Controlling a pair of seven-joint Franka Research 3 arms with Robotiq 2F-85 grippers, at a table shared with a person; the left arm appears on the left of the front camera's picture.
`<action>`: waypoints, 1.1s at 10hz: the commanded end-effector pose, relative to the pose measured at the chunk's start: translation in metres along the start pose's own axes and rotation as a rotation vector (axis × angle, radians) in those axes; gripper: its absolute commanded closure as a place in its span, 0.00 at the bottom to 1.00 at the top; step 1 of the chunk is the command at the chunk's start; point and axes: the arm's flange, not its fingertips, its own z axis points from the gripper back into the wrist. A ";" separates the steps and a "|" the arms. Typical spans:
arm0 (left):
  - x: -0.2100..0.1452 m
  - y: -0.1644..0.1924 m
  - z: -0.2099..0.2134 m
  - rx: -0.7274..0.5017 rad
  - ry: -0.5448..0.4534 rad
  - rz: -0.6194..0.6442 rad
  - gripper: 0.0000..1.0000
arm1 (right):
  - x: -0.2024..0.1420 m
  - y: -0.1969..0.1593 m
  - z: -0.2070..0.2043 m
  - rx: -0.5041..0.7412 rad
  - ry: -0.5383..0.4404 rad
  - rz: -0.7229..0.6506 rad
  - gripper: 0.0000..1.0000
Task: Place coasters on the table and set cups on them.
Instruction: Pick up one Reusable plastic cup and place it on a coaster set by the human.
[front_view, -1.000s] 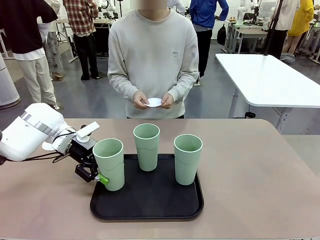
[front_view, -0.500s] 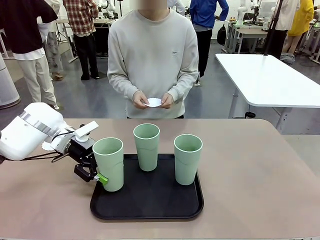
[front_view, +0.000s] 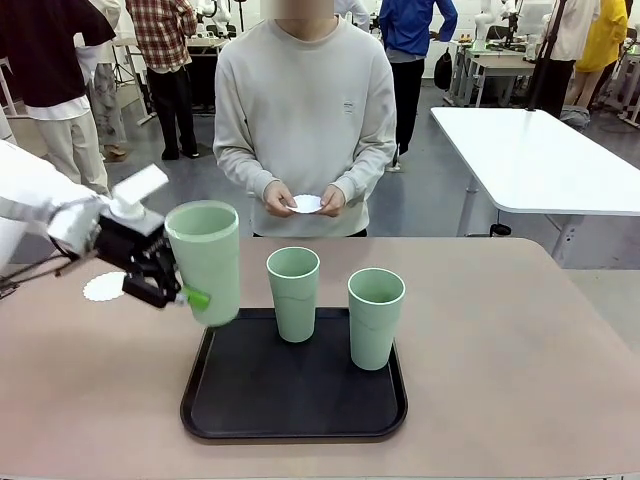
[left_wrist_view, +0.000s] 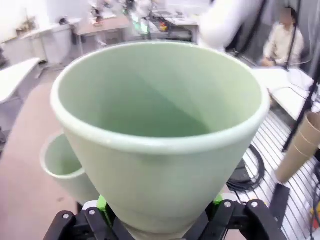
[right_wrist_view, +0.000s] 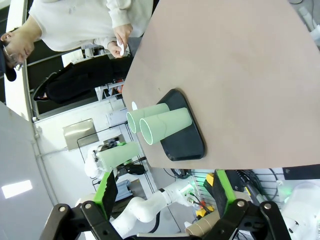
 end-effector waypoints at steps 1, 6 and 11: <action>0.018 -0.007 0.012 0.104 -0.023 0.056 0.36 | -0.001 -0.001 0.000 0.016 0.003 0.005 0.00; 0.027 -0.005 0.020 0.073 -0.010 0.038 0.17 | -0.001 -0.001 0.000 0.016 0.003 0.005 0.00; -0.037 0.036 0.159 0.268 0.001 0.017 0.17 | -0.001 -0.001 0.000 0.016 0.003 0.005 0.00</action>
